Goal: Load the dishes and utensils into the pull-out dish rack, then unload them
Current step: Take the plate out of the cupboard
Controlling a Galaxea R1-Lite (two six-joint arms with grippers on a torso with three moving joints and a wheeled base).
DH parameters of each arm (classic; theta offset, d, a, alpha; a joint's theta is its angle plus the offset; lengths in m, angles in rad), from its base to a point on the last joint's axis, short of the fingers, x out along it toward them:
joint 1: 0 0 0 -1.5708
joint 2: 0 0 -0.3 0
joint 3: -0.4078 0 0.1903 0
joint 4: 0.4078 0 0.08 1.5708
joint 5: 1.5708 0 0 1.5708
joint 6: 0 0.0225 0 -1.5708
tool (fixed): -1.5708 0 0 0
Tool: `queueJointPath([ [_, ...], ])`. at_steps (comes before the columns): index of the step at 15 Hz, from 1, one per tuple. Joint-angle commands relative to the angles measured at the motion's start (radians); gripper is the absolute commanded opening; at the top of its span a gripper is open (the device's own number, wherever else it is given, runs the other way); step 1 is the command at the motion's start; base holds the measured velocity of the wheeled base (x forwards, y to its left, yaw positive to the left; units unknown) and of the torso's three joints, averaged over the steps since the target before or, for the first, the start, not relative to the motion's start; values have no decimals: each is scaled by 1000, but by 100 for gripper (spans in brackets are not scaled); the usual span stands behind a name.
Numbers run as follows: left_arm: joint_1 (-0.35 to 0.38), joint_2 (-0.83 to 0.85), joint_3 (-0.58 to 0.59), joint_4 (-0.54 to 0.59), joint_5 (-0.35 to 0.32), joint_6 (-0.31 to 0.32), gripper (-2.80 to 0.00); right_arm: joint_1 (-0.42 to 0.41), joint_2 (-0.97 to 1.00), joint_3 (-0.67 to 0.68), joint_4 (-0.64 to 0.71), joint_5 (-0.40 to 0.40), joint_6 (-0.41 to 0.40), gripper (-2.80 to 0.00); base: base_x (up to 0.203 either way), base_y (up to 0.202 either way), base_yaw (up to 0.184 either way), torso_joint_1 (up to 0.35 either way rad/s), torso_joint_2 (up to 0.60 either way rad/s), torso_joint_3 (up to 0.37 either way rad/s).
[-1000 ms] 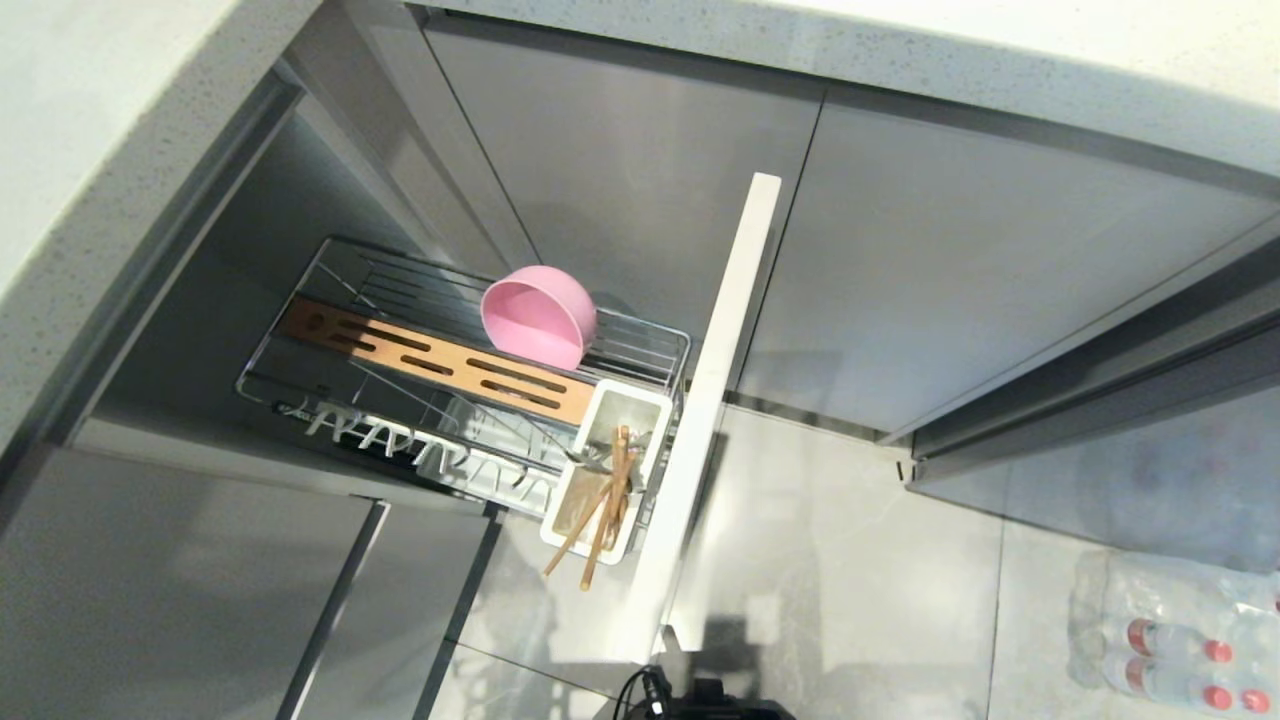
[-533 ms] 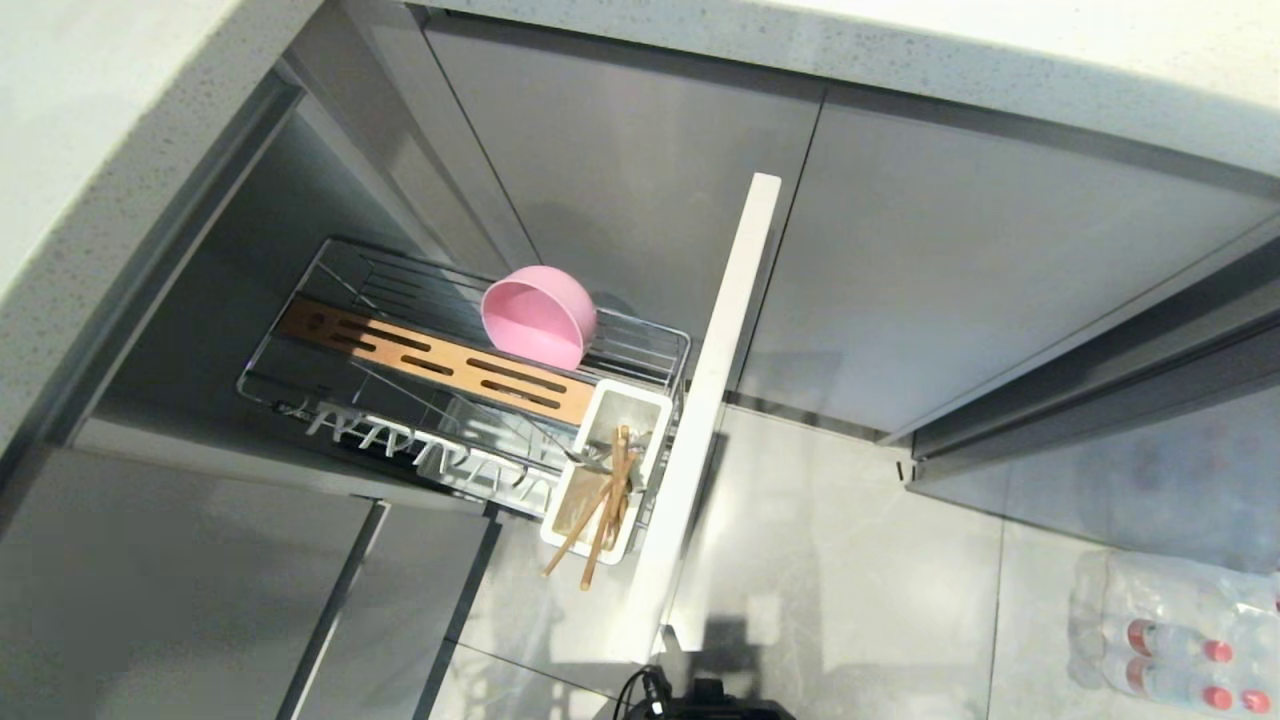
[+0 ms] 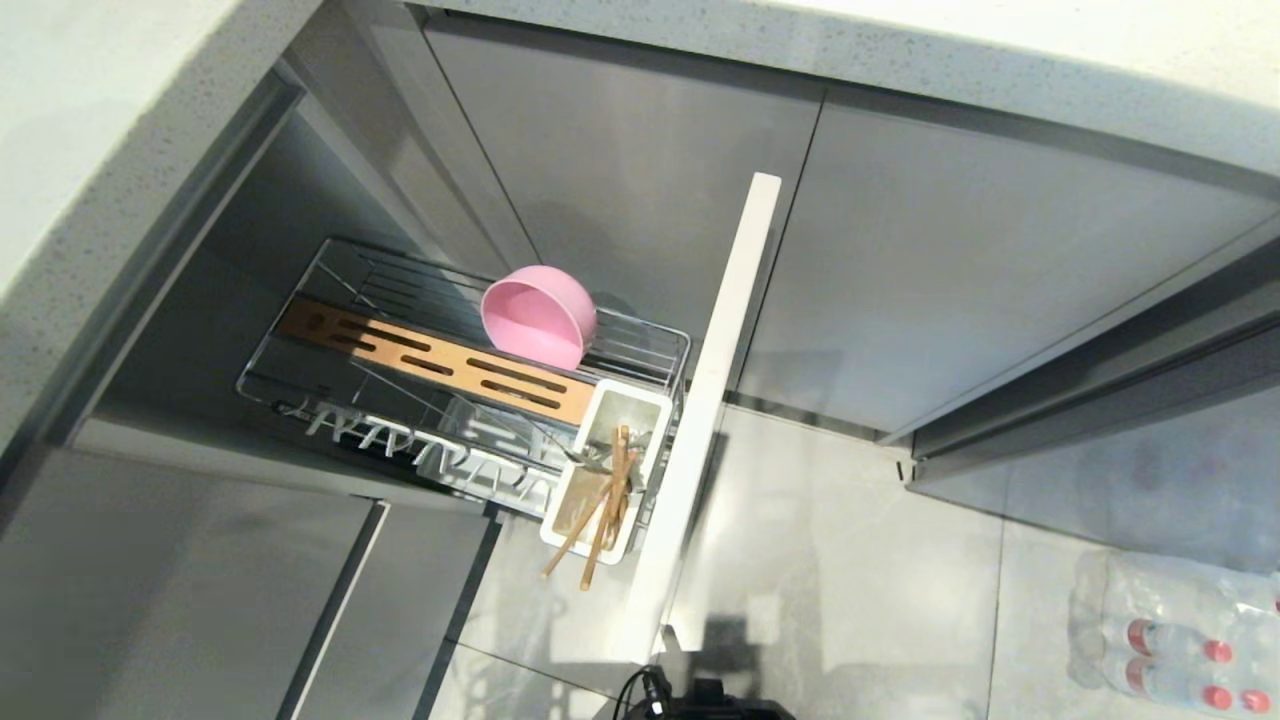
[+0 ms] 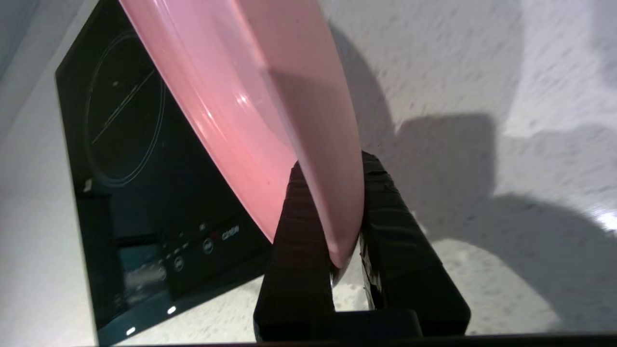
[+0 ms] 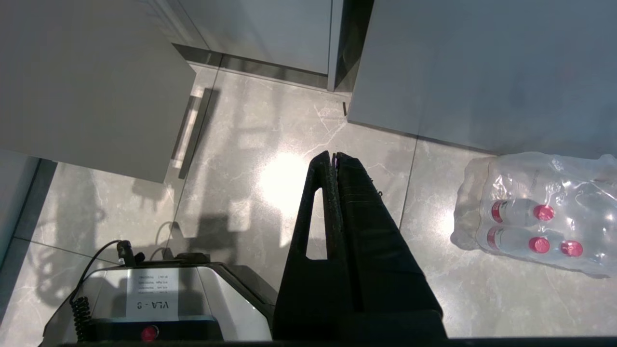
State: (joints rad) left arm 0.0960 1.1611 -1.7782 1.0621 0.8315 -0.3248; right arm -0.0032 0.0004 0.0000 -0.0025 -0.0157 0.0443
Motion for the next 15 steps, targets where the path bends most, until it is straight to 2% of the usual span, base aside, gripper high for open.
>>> queueJointPath([
  [1,11,27,4,31,-4,-1,-280,0,0,0,-1,0,0,-280,0,0,0,0,0,0],
  [5,19,40,6,188,-45,11,-280,0,0,0,0,0,0,-280,0,0,0,0,0,0],
  [7,23,38,29,197,-52,37,-280,0,1,0,-1,-1,0,-280,0,0,0,0,0,0],
  [10,28,61,20,191,-67,138,-280,0,0,0,0,0,0,-280,0,0,0,0,0,0],
  [13,28,114,-48,195,-69,315,-280,0,0,0,0,0,0,-280,0,0,0,0,0,0],
  [15,31,155,-88,200,-68,353,-280,0,0,0,-1,0,0,-280,0,0,0,0,0,0],
])
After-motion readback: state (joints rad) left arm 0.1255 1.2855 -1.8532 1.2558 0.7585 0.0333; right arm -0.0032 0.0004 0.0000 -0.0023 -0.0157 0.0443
